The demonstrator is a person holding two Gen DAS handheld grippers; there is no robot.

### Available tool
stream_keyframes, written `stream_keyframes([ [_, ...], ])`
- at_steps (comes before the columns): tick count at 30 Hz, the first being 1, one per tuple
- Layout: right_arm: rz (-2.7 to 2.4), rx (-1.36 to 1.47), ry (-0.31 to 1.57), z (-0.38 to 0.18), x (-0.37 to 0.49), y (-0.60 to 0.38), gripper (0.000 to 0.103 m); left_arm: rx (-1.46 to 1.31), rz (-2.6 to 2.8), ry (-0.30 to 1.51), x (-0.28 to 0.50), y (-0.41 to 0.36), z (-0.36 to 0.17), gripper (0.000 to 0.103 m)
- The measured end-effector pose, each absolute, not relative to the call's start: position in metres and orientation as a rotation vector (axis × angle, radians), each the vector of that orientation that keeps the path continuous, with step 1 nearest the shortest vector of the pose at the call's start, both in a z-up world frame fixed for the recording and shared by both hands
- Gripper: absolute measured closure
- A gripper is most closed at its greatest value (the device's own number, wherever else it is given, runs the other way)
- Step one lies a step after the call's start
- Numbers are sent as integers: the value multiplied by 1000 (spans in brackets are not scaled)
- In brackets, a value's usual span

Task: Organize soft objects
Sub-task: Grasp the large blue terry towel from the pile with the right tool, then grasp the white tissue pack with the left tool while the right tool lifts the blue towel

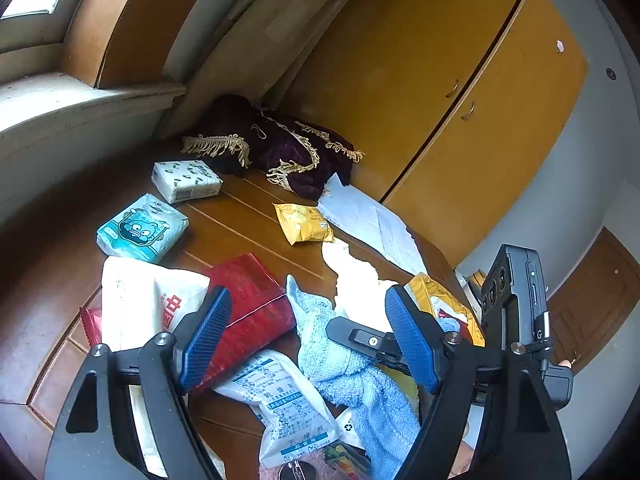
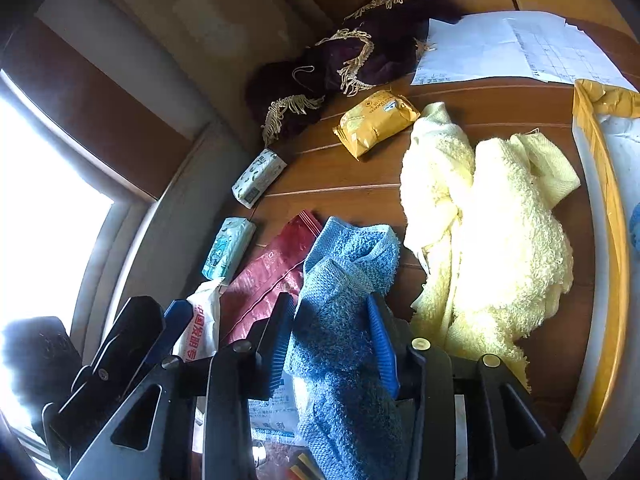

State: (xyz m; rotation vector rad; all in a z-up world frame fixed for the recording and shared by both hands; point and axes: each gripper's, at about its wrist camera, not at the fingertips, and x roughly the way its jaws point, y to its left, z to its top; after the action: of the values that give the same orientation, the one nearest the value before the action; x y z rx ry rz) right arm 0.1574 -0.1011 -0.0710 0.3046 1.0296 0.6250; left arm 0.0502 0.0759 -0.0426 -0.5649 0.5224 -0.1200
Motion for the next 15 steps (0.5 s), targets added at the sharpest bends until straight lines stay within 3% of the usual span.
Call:
stream_keyframes([
  [7, 579, 197, 1031, -71, 153, -93, 66, -587, -125, 501, 46, 80, -41, 24],
  [9, 576, 179, 1017, -68, 149, -92, 71, -575, -124, 487, 44, 78, -39, 24],
  [13, 589, 208, 945, -54, 143, -101, 92, -580, -96, 467, 41, 82, -38, 24],
  [15, 607, 251, 904, -44, 142, -110, 93, -600, -63, 446, 34, 92, -38, 24],
])
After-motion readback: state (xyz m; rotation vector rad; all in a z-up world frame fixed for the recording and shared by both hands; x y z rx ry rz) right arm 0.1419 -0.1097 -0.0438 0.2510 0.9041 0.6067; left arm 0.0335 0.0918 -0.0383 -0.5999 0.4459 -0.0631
